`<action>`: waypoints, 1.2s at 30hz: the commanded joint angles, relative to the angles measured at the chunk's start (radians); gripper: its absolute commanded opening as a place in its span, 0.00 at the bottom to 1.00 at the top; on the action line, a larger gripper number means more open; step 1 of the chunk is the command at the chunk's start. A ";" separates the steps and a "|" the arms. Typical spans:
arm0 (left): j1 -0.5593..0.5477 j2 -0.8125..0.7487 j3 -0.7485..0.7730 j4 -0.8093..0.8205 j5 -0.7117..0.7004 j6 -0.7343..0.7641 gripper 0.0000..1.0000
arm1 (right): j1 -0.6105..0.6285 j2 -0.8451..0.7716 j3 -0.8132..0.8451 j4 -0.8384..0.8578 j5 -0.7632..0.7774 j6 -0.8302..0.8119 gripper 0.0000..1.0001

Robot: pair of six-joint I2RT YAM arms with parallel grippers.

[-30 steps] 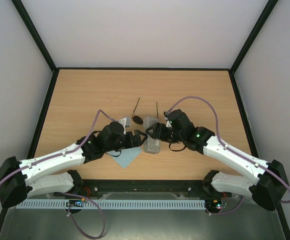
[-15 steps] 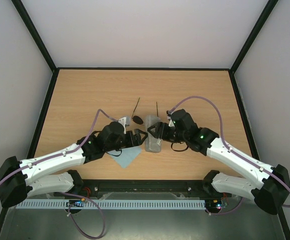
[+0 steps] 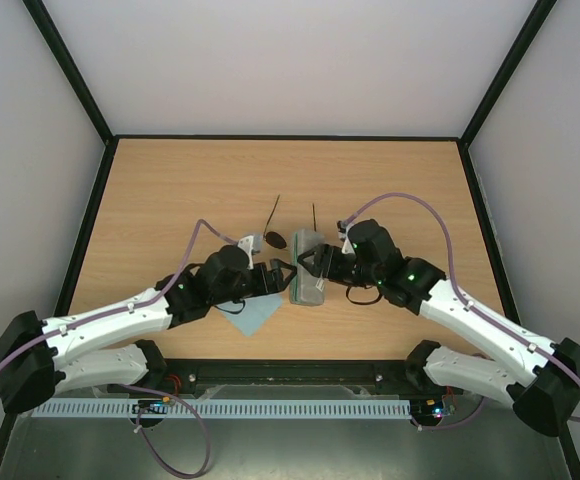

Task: Organize the sunglasses
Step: Open the sunglasses case, then place the sunglasses case at the center of the board.

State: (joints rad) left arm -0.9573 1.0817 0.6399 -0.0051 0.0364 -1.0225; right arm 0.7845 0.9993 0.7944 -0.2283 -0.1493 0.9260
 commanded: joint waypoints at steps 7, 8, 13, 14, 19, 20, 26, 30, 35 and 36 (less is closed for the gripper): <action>0.049 0.027 -0.077 -0.131 -0.040 0.013 0.87 | 0.010 -0.084 0.044 0.112 -0.110 0.016 0.20; 0.054 0.021 -0.077 -0.137 -0.041 0.012 0.87 | 0.010 -0.085 0.044 0.108 -0.109 0.016 0.20; 0.062 -0.034 -0.042 -0.182 -0.057 0.020 0.89 | 0.009 -0.082 0.028 0.088 -0.085 0.004 0.20; 0.066 -0.044 -0.030 -0.199 -0.063 0.026 0.89 | 0.008 -0.083 0.018 0.091 -0.082 0.001 0.20; 0.119 -0.093 -0.001 -0.274 -0.068 0.061 0.90 | -0.047 -0.083 -0.075 0.124 -0.106 -0.004 0.20; 0.131 -0.107 -0.003 -0.283 -0.066 0.066 0.90 | -0.072 -0.081 -0.108 0.151 -0.137 0.004 0.20; 0.171 -0.149 -0.032 -0.293 -0.045 0.077 0.90 | -0.188 -0.046 -0.296 0.364 -0.329 0.016 0.20; 0.175 -0.150 -0.050 -0.279 -0.034 0.075 0.90 | -0.219 0.000 -0.367 0.497 -0.400 0.025 0.23; 0.178 -0.147 -0.061 -0.265 -0.027 0.071 0.90 | -0.228 0.079 -0.383 0.484 -0.395 -0.022 0.29; 0.177 -0.146 -0.062 -0.263 -0.026 0.071 0.90 | -0.232 0.092 -0.384 0.477 -0.394 -0.028 0.31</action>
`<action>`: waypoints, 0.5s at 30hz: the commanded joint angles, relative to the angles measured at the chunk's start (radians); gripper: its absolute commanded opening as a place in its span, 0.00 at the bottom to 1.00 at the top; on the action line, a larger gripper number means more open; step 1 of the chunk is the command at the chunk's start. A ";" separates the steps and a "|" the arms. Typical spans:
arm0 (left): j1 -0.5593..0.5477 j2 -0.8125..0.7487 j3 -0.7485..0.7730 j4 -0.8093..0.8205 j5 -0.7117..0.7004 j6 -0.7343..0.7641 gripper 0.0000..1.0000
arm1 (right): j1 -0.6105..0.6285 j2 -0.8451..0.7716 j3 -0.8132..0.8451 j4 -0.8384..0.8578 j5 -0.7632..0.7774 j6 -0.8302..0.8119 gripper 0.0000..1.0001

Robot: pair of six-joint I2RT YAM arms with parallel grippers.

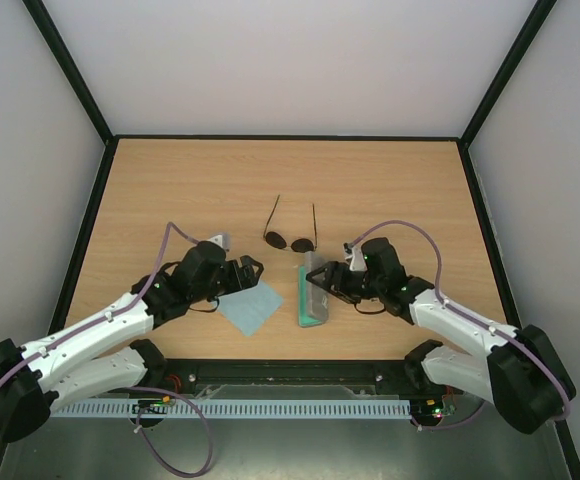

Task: Organize the sunglasses
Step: Place the sunglasses case at the center of the board.

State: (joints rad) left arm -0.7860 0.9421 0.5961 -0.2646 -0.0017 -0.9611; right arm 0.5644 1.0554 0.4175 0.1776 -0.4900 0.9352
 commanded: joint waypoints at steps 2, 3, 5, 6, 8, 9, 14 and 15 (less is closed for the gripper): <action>0.005 -0.008 -0.021 -0.002 0.012 0.011 0.90 | -0.014 0.059 -0.004 0.050 -0.047 -0.059 0.35; 0.005 -0.009 -0.023 -0.002 0.012 0.010 0.90 | -0.015 0.067 -0.002 0.040 -0.043 -0.069 0.37; 0.006 -0.011 -0.025 0.000 0.015 0.010 0.90 | -0.017 0.080 -0.007 0.029 -0.039 -0.079 0.41; 0.005 -0.013 -0.024 0.001 0.015 0.009 0.90 | -0.017 0.086 -0.010 0.027 -0.040 -0.085 0.42; 0.005 -0.014 -0.027 0.002 0.017 0.009 0.90 | -0.018 0.097 -0.013 0.021 -0.037 -0.093 0.45; 0.005 -0.014 -0.028 0.003 0.017 0.009 0.90 | -0.018 0.103 -0.013 0.017 -0.036 -0.098 0.48; 0.005 -0.015 -0.026 0.004 0.020 0.010 0.90 | -0.020 0.114 0.000 -0.030 -0.027 -0.120 0.64; 0.006 -0.015 -0.026 0.005 0.020 0.010 0.90 | -0.020 0.113 0.007 -0.044 -0.022 -0.124 0.66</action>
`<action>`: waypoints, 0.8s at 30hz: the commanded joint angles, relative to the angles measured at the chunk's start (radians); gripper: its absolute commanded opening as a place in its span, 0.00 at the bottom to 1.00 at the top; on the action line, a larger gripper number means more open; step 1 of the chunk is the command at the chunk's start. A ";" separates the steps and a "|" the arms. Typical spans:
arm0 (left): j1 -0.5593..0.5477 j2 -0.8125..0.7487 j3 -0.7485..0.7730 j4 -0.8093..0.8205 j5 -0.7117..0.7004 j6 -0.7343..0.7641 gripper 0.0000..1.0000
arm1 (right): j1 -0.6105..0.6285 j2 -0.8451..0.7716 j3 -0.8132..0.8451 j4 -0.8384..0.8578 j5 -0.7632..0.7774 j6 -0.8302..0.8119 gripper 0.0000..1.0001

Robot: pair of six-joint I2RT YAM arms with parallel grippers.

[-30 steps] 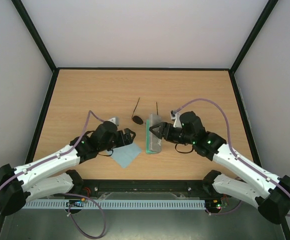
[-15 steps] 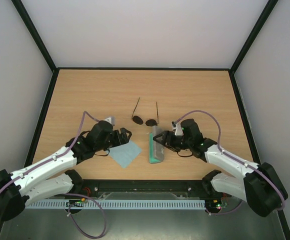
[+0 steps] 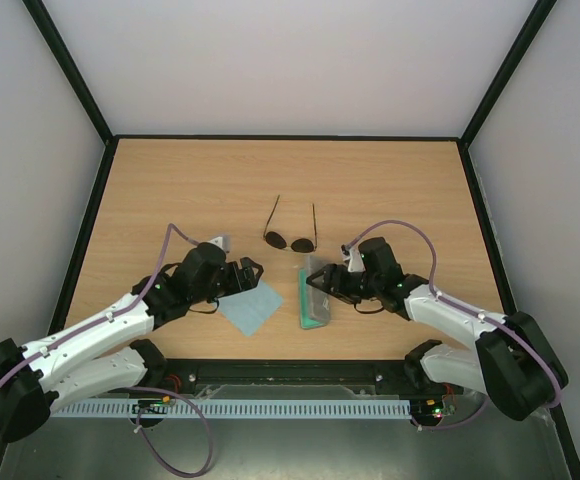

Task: Organize the sunglasses
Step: Place the sunglasses case at the center of the board.

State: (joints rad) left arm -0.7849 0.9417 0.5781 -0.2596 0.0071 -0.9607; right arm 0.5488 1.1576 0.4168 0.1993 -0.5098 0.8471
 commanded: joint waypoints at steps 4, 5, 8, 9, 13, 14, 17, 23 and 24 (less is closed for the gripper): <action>0.004 -0.012 -0.006 0.002 0.011 0.011 0.90 | -0.004 -0.012 0.044 -0.138 0.017 -0.071 0.79; 0.005 -0.012 -0.008 0.003 0.011 0.011 0.90 | -0.004 -0.019 0.053 -0.157 0.021 -0.078 0.81; 0.004 -0.014 -0.010 0.006 0.014 0.011 0.90 | -0.004 -0.035 0.083 -0.210 0.040 -0.101 0.85; 0.004 -0.015 -0.012 0.008 0.014 0.010 0.90 | -0.004 -0.038 0.092 -0.229 0.047 -0.107 0.86; 0.004 -0.025 -0.020 0.008 0.013 0.009 0.90 | -0.004 -0.036 0.132 -0.317 0.083 -0.133 0.87; 0.004 -0.028 -0.021 0.007 0.012 0.008 0.90 | -0.004 -0.028 0.150 -0.372 0.107 -0.147 0.88; 0.004 -0.038 -0.027 0.006 0.009 0.007 0.90 | -0.004 -0.006 0.210 -0.490 0.180 -0.181 0.88; 0.006 -0.042 -0.035 0.014 0.011 0.007 0.90 | -0.001 -0.004 0.300 -0.664 0.320 -0.207 0.80; 0.006 -0.043 -0.038 0.016 0.011 0.007 0.90 | 0.004 -0.004 0.319 -0.686 0.336 -0.228 0.79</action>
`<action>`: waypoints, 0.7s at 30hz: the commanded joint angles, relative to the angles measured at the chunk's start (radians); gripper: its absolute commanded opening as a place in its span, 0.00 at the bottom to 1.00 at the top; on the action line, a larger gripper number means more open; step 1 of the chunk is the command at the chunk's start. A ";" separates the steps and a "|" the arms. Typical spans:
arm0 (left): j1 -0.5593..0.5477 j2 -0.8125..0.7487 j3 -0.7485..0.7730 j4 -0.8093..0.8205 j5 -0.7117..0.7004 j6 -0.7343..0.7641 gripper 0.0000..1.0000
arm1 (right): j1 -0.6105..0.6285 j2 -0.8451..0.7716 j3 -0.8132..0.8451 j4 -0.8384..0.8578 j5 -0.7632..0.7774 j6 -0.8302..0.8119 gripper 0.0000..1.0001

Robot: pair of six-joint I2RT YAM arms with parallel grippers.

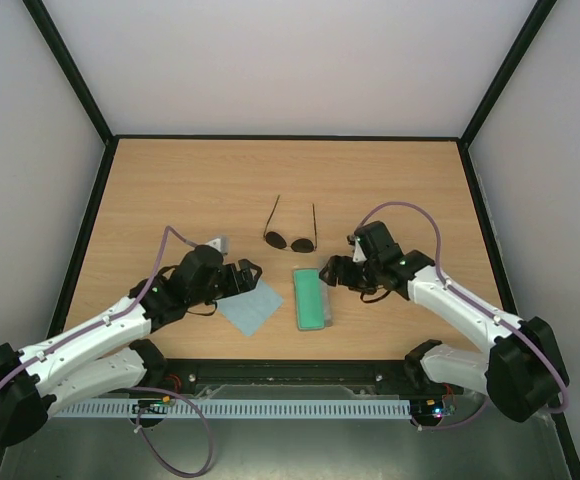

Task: Organize the sunglasses
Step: Place the sunglasses case at the center of the board, then adjust the sunglasses case at the center of the board.

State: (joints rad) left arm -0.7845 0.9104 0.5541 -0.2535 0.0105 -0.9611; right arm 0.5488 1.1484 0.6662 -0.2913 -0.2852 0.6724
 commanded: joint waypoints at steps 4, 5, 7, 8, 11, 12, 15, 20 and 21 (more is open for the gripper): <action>0.007 -0.006 -0.019 0.027 0.017 0.012 0.90 | 0.090 0.024 0.165 -0.268 0.186 -0.075 0.79; 0.007 -0.004 -0.018 0.028 0.018 0.014 0.90 | 0.127 0.042 0.196 -0.289 0.215 -0.072 0.79; 0.008 -0.007 -0.017 0.028 0.019 0.017 0.91 | 0.181 0.078 0.242 -0.327 0.256 -0.065 0.80; 0.009 -0.011 -0.017 0.027 0.020 0.018 0.91 | 0.206 0.095 0.260 -0.341 0.278 -0.062 0.80; 0.011 -0.032 -0.019 0.013 0.018 0.022 0.91 | 0.280 0.159 0.308 -0.402 0.355 -0.061 0.79; 0.013 -0.041 -0.021 0.008 0.017 0.022 0.91 | 0.304 0.189 0.325 -0.426 0.387 -0.063 0.78; 0.017 -0.070 -0.032 -0.004 0.016 0.024 0.91 | 0.369 0.296 0.374 -0.528 0.502 -0.058 0.77; 0.022 -0.107 -0.040 -0.021 0.020 0.027 0.91 | 0.410 0.385 0.384 -0.540 0.588 -0.041 0.71; 0.022 -0.115 -0.041 -0.025 0.022 0.027 0.91 | 0.410 0.387 0.382 -0.529 0.587 -0.042 0.63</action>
State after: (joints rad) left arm -0.7689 0.8230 0.5312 -0.2546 0.0231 -0.9497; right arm 0.9478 1.5192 1.0367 -0.7223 0.2031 0.6189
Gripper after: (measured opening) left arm 0.910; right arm 0.719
